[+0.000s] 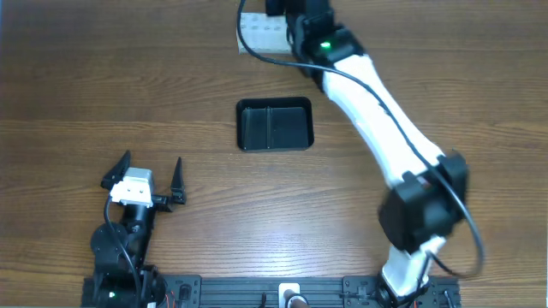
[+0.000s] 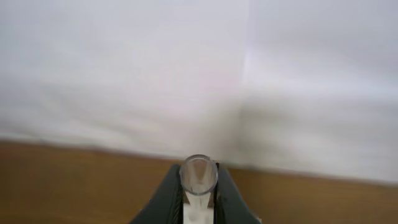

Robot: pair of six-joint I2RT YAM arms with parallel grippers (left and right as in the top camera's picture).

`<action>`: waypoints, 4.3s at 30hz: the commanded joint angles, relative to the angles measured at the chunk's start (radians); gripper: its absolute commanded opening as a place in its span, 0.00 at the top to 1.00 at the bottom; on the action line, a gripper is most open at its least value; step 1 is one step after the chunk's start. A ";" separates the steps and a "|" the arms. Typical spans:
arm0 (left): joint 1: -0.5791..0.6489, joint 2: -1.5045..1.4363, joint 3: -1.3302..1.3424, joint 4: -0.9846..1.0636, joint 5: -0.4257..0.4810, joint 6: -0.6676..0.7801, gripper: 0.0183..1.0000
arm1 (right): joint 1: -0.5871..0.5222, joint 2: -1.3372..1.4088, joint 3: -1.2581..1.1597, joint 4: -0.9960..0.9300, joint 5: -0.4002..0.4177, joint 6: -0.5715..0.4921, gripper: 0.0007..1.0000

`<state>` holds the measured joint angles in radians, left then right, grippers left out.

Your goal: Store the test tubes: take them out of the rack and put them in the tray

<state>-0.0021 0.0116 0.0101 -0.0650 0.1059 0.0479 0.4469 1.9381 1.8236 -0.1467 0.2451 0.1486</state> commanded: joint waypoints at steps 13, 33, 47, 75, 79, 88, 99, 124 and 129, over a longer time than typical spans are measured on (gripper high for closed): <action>0.007 -0.006 -0.004 -0.003 0.016 -0.011 0.00 | 0.026 -0.022 -0.036 -0.597 -0.356 0.091 0.95; 0.007 -0.006 -0.004 -0.003 0.016 -0.011 0.00 | 0.025 0.195 -0.053 -0.725 -0.346 0.103 0.94; 0.007 -0.006 -0.004 -0.003 0.016 -0.011 0.00 | 0.026 0.269 -0.053 -0.725 -0.353 0.161 0.94; 0.007 -0.006 -0.004 -0.003 0.016 -0.011 0.00 | 0.039 0.347 -0.054 -0.655 -0.417 0.214 0.92; 0.007 -0.006 -0.004 -0.003 0.016 -0.011 0.00 | 0.039 0.347 -0.054 -0.657 -0.417 0.214 0.85; 0.007 -0.006 -0.004 -0.003 0.016 -0.011 0.00 | 0.038 0.344 -0.054 -0.653 -0.417 0.214 0.62; 0.007 -0.006 -0.004 -0.003 0.016 -0.011 0.00 | 0.047 0.130 -0.054 -0.656 -0.365 0.132 0.36; 0.007 -0.006 -0.004 -0.003 0.016 -0.011 0.00 | -0.106 0.259 -0.054 -0.064 -0.085 0.046 0.01; 0.007 -0.006 -0.004 -0.003 0.016 -0.011 0.00 | -0.112 0.302 -0.054 -0.029 -0.048 0.064 0.01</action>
<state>-0.0021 0.0113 0.0101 -0.0647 0.1059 0.0479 0.3447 2.2158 1.7687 -0.1936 0.1547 0.1886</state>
